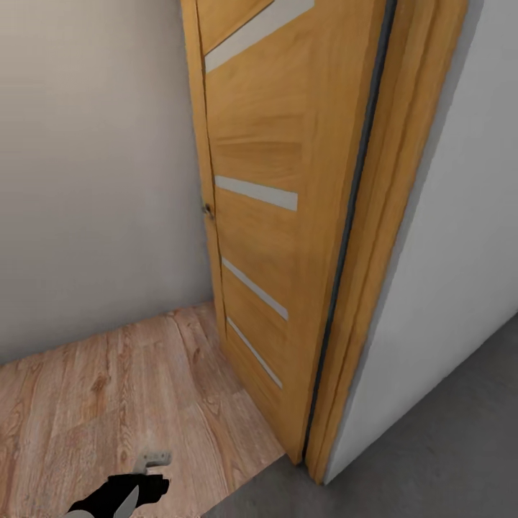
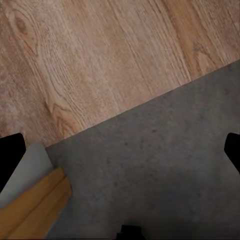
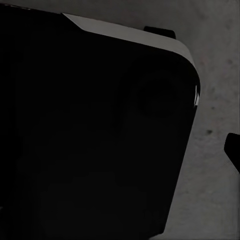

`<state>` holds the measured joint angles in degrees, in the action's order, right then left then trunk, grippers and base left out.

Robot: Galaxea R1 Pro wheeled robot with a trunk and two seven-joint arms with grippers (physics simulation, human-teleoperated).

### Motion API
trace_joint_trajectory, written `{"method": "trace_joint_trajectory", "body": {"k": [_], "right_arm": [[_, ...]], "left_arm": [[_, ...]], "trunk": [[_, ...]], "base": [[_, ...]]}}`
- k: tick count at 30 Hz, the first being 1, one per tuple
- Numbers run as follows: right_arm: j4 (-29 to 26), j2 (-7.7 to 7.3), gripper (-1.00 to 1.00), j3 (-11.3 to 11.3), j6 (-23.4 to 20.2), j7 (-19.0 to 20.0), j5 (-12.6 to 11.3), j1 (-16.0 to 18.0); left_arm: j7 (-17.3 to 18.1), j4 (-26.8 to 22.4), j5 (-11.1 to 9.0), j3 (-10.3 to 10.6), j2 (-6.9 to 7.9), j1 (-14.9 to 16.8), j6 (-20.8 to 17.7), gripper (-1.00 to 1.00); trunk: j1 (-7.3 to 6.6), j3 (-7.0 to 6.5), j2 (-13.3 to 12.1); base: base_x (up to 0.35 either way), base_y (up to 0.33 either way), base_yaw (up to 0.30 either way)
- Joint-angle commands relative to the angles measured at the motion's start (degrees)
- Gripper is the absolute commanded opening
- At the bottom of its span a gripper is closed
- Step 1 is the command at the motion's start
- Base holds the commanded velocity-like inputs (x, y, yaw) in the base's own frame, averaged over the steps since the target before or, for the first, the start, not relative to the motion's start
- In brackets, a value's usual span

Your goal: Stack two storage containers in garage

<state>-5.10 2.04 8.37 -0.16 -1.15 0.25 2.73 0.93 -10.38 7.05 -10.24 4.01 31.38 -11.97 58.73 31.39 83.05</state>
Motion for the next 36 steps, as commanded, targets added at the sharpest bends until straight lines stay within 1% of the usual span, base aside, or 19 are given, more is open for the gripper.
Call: {"method": "trace_joint_trajectory", "body": {"k": [1, 7, 11, 14, 18, 22, 30, 36], "right_arm": [[-0.03, -0.01, 1.00, 0.35, -0.02, -0.13, 0.02, 0.01], [-0.05, -0.32, 1.00, 0.38, -0.02, -0.16, 0.14, 0.00], [-0.04, -0.44, 1.00, 0.39, -0.02, -0.16, 0.16, 0.00], [-0.03, -0.61, 1.00, 0.36, -0.02, -0.16, 0.06, 0.01], [-0.03, -0.86, 1.00, 0.34, -0.02, -0.14, 0.08, 0.00], [-0.03, -0.91, 1.00, 0.34, -0.02, -0.15, 0.09, 0.00], [-0.03, -0.90, 1.00, 0.28, -0.02, -0.16, 0.05, -0.01], [-0.02, -0.90, 1.00, 0.25, -0.02, -0.23, 0.02, -0.01]], "left_arm": [[-0.15, -0.08, 0.59, -0.48, -0.06, -0.33, 0.08, 1.00], [-1.18, 0.05, 0.89, -0.47, -0.12, -1.67, 1.94, 1.00], [-1.34, 0.08, 0.87, -0.46, -0.27, -2.87, 2.32, 1.00], [-1.84, 0.09, 0.86, -0.43, -0.38, -3.15, 2.40, 1.00], [-3.58, 0.09, 0.98, -0.39, -0.57, -3.40, 2.89, 1.00], [-4.35, 0.09, 1.07, -0.38, -0.64, -3.48, 3.61, 1.00], [-4.75, 0.20, 1.11, -0.32, -0.74, -3.52, 3.93, 1.00], [-4.79, 1.01, 1.05, -0.37, -0.70, -3.52, 4.07, 1.00]], "trunk": [[0.00, 0.08, 0.03], [0.00, 0.16, 0.03], [0.00, 0.24, 0.03], [0.00, 0.31, 0.03], [0.00, 0.34, 0.03], [0.00, 0.36, 0.03], [0.00, 0.52, 0.03], [0.00, 0.69, 0.03]], "base": [[0.000, 0.000, 0.160], [0.000, 0.000, 0.071], [0.000, -0.018, 0.163], [0.000, -0.145, 0.167], [0.000, -0.246, 0.062], [0.000, -0.284, 0.055], [-0.027, -0.296, 0.186], [-0.178, -0.250, 0.237]]}}
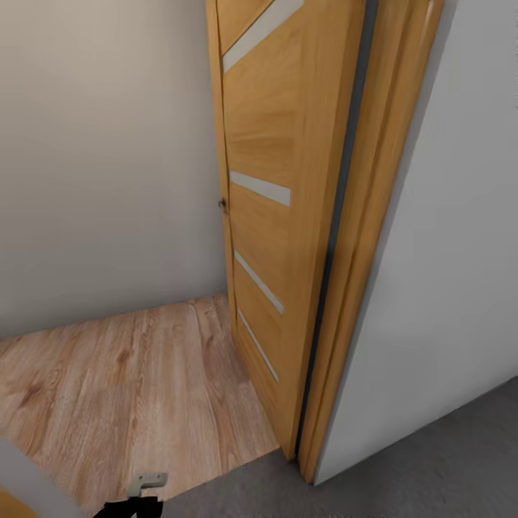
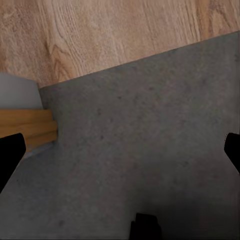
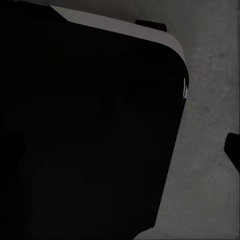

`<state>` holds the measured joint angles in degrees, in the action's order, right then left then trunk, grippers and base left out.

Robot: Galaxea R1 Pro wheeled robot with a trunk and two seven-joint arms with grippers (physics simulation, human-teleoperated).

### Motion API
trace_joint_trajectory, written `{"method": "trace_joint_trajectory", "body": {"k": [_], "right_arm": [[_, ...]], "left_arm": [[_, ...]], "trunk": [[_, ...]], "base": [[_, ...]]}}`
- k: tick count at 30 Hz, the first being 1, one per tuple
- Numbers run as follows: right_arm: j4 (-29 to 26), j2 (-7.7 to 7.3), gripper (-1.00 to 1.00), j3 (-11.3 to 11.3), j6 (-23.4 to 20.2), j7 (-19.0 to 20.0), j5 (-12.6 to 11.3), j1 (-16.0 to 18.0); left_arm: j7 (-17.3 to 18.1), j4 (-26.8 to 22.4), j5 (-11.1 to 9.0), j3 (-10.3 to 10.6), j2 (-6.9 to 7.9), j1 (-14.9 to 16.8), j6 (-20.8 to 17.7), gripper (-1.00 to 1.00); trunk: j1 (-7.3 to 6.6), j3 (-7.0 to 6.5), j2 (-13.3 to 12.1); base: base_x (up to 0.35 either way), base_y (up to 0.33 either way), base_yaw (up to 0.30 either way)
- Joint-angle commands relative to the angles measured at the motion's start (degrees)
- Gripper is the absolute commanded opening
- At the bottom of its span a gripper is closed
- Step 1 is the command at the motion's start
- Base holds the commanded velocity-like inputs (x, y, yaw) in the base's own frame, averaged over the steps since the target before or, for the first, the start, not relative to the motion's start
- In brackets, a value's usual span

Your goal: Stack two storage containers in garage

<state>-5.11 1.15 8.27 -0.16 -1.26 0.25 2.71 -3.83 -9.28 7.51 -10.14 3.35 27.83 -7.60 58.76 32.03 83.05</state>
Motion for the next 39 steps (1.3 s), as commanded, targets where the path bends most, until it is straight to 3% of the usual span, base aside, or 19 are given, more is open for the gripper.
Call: {"method": "trace_joint_trajectory", "body": {"k": [1, 15, 39], "right_arm": [[-0.04, 0.00, 1.00, 0.34, -0.02, -0.14, 0.02, 0.01], [-0.02, -0.02, 1.00, 0.34, -0.02, -0.15, -0.04, 0.01], [-0.02, -0.06, 1.00, 0.42, -0.02, -0.19, -0.05, 0.01]], "left_arm": [[-0.03, 0.01, 0.58, -0.48, -0.04, 0.00, -0.28, 1.00], [-0.12, 1.50, 0.41, -0.49, -0.09, -0.95, 1.87, 1.00], [-0.82, 1.62, 0.55, -0.49, -0.27, -3.30, 3.67, 1.00]], "trunk": [[-0.03, 0.08, 0.03], [-0.03, 0.56, 0.03], [-0.03, 1.62, 0.03]], "base": [[-0.230, -0.222, 0.242], [-0.227, -0.188, 0.243], [-0.013, -0.010, 0.236]]}}
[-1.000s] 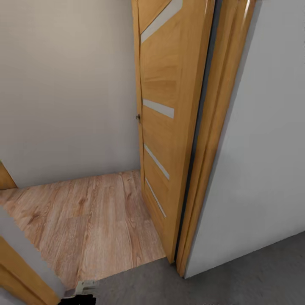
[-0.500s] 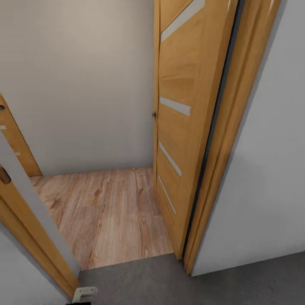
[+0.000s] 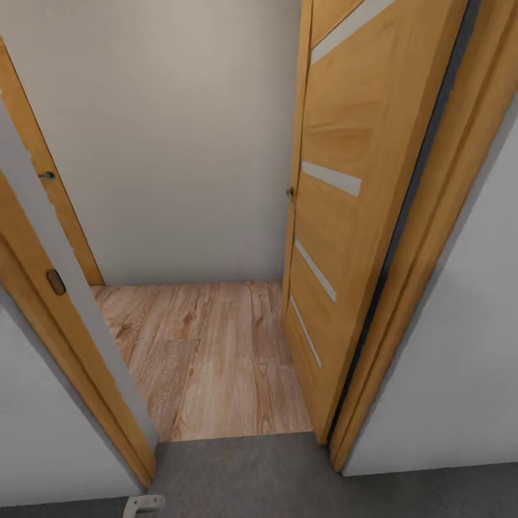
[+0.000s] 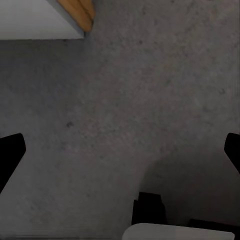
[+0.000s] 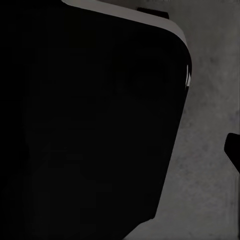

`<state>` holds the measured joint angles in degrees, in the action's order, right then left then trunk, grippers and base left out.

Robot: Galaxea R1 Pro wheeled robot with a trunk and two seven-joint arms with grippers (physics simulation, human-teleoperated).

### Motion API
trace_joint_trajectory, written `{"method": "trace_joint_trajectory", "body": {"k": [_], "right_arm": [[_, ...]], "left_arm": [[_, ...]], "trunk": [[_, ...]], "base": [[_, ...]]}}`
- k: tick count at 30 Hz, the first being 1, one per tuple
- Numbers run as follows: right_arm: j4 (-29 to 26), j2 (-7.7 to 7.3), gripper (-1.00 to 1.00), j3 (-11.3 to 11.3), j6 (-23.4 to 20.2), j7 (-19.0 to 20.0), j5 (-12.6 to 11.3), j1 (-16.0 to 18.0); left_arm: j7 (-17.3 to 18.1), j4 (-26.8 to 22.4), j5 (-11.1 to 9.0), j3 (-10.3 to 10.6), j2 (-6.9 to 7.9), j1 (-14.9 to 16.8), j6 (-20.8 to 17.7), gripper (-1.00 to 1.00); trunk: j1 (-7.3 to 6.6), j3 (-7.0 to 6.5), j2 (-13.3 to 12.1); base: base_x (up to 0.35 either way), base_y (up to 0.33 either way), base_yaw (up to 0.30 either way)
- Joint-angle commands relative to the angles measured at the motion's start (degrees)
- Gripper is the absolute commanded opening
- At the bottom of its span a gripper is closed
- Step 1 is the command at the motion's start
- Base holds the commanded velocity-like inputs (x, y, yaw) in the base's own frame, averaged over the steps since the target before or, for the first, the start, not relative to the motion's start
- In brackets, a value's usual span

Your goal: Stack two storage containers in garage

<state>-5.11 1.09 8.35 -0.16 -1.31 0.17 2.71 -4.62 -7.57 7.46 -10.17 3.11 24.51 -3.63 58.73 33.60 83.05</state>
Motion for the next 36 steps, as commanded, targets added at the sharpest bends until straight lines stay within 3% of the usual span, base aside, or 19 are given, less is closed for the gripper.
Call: {"method": "trace_joint_trajectory", "body": {"k": [1, 16, 28, 36], "right_arm": [[-0.02, -0.01, 1.00, 0.35, -0.02, -0.12, 0.01, 0.01], [-0.05, -0.25, 1.00, 0.21, -0.02, -0.21, -0.11, 0.01], [0.03, -0.26, 1.00, -0.21, -0.02, -0.18, -0.72, -0.05], [0.01, -0.28, 1.00, -0.55, -0.02, 0.08, -0.85, -0.05]], "left_arm": [[-0.01, -0.09, 0.61, -0.46, -0.07, -0.26, -0.29, 1.00], [-0.09, -0.14, 0.59, -0.46, -0.43, -2.67, -0.16, 1.00], [-0.13, -0.09, 0.98, -0.38, -2.61, -5.15, 2.43, 1.00], [-0.13, -0.08, 1.13, -0.38, -3.05, -6.43, 2.85, 1.00]], "trunk": [[0.00, 0.09, 0.03], [0.00, 0.20, 0.03], [0.00, 0.20, 0.03], [0.00, 0.20, 0.03]], "base": [[0.000, 0.000, 0.136], [0.000, 0.000, 0.029], [0.000, 0.000, 0.000], [0.000, 0.000, 0.000]]}}
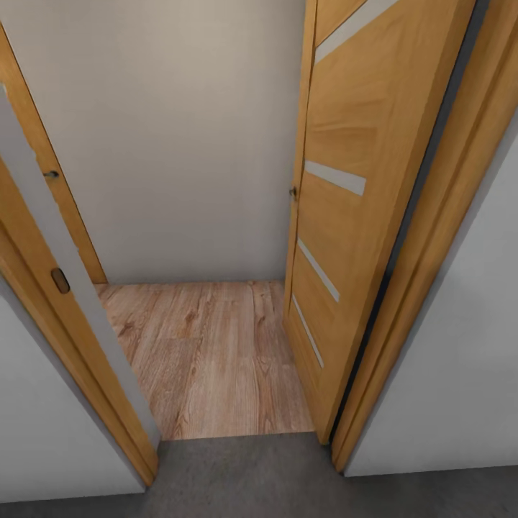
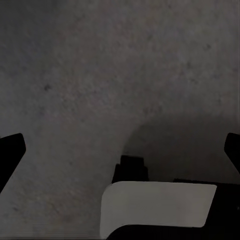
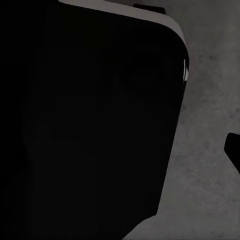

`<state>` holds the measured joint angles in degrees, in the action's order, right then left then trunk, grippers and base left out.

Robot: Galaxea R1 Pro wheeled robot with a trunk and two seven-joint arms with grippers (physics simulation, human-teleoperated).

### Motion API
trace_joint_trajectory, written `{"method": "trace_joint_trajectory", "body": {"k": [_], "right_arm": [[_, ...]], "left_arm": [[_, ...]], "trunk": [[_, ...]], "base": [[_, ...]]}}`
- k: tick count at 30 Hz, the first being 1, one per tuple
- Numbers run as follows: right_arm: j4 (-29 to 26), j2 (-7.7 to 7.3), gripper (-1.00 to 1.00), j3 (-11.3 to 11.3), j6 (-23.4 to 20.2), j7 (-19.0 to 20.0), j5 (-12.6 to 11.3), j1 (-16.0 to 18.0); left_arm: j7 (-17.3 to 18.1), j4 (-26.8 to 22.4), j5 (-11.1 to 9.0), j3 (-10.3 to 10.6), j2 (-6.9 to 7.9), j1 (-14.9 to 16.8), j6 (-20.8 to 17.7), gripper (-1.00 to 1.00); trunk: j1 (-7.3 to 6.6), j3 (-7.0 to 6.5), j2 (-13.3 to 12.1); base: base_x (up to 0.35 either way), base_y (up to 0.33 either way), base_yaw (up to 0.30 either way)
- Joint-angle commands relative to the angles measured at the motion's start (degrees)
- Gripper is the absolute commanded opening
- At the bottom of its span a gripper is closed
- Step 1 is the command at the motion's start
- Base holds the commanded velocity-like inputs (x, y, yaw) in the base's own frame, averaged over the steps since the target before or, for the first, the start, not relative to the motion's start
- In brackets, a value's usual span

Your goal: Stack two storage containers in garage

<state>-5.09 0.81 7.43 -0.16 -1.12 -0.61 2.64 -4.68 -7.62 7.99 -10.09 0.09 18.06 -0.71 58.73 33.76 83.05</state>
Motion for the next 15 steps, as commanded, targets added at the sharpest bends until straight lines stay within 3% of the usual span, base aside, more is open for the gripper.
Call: {"method": "trace_joint_trajectory", "body": {"k": [1, 7, 15], "right_arm": [[0.00, -0.01, 1.00, -0.01, -0.02, -0.02, -0.08, 0.02], [-0.01, -0.02, 1.00, -3.35, -0.02, 0.38, -0.09, 0.00], [-0.01, -0.27, 1.00, -5.23, -0.02, 0.43, -0.09, 0.00]], "left_arm": [[-0.06, -0.03, 0.61, -0.46, -0.14, -0.34, 0.18, 1.00], [-0.04, -0.03, 0.62, -0.38, -0.71, -1.80, 2.17, 1.00], [0.00, -0.03, 0.62, -0.37, -1.01, -2.41, 2.86, 1.00]], "trunk": [[0.00, 0.05, 0.02], [0.00, 0.05, 0.02], [0.00, 0.05, 0.02]], "base": [[0.000, 0.000, 0.000], [0.000, 0.000, 0.000], [0.000, 0.000, 0.000]]}}
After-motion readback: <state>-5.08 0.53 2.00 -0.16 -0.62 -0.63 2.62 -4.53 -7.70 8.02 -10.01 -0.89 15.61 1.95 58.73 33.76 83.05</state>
